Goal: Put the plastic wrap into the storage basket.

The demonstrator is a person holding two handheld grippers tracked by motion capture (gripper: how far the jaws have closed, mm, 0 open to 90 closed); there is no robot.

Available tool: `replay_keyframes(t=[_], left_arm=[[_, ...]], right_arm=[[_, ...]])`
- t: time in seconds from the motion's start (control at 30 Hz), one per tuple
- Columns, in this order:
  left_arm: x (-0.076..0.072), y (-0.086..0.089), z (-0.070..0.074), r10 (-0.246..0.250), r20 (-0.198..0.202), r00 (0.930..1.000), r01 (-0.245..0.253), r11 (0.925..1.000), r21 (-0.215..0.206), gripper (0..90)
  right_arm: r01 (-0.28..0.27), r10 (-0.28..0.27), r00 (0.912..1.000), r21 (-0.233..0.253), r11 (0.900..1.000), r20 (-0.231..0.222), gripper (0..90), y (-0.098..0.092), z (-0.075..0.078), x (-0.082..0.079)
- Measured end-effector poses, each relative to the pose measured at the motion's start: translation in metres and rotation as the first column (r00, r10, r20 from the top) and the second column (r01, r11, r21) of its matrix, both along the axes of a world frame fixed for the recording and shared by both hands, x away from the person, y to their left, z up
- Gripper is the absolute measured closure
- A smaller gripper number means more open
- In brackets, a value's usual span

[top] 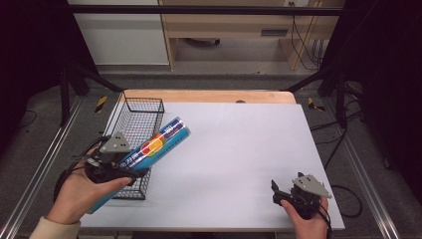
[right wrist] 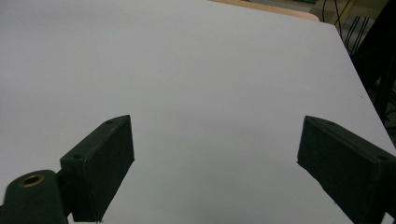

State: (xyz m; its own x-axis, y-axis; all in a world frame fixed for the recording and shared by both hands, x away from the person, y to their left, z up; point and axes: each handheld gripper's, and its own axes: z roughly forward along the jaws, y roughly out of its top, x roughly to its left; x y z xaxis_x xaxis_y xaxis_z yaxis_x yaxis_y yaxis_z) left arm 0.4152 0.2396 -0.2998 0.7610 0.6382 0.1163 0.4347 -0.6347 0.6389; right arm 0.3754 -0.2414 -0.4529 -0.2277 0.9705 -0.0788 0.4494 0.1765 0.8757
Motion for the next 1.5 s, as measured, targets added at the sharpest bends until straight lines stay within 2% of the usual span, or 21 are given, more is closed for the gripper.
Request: replay_keyframes(t=[0.07,0.2,0.43,0.63,0.7,0.9,0.97,1.27,1.5], left_arm=[[0.001,0.002,0.001,0.003,0.000,1.0000,-0.003,1.0000,0.001,32.1],[0.003,0.008,0.000,0.039,-0.021,0.9990,-0.039,0.9992,-0.011,32.1],[0.005,0.017,0.002,0.089,-0.034,0.9955,-0.089,0.9960,-0.011,32.1],[0.003,0.020,0.004,0.118,-0.022,0.9927,-0.119,0.9929,-0.011,32.1],[0.001,0.019,0.005,0.130,-0.017,0.9914,-0.129,0.9916,0.007,32.1],[0.000,0.019,0.004,0.156,-0.019,0.9876,-0.156,0.9878,0.011,32.1],[-0.001,0.018,0.004,0.166,0.000,0.9862,-0.166,0.9857,0.031,32.1],[-0.002,0.013,0.002,0.164,-0.021,0.9863,-0.162,0.9855,0.048,32.1],[-0.006,0.014,0.002,0.157,-0.032,0.9871,-0.156,0.9873,0.034,32.2]], right_arm=[[0.000,0.000,1.0000,0.001,1.000,0.001,11.0,0.000,0.000,0.000],[-0.003,0.003,1.0000,0.003,1.000,-0.007,11.0,0.000,-0.001,0.000],[0.001,-0.001,1.0000,0.007,1.000,-0.002,11.0,-0.001,0.000,-0.001],[-0.002,0.002,1.0000,0.006,1.000,0.000,11.0,-0.001,0.001,-0.001],[-0.002,0.002,1.0000,0.008,1.000,0.000,11.0,-0.001,0.001,-0.001],[0.001,-0.001,1.0000,0.006,1.000,0.009,11.0,-0.001,0.002,-0.002],[-0.010,0.010,0.9999,0.003,1.000,0.010,11.0,0.001,0.002,-0.002],[-0.022,0.022,0.9996,0.000,1.000,0.015,11.0,0.002,0.004,-0.002],[-0.018,0.018,0.9996,0.005,1.000,0.020,11.0,-0.001,0.004,-0.002]])
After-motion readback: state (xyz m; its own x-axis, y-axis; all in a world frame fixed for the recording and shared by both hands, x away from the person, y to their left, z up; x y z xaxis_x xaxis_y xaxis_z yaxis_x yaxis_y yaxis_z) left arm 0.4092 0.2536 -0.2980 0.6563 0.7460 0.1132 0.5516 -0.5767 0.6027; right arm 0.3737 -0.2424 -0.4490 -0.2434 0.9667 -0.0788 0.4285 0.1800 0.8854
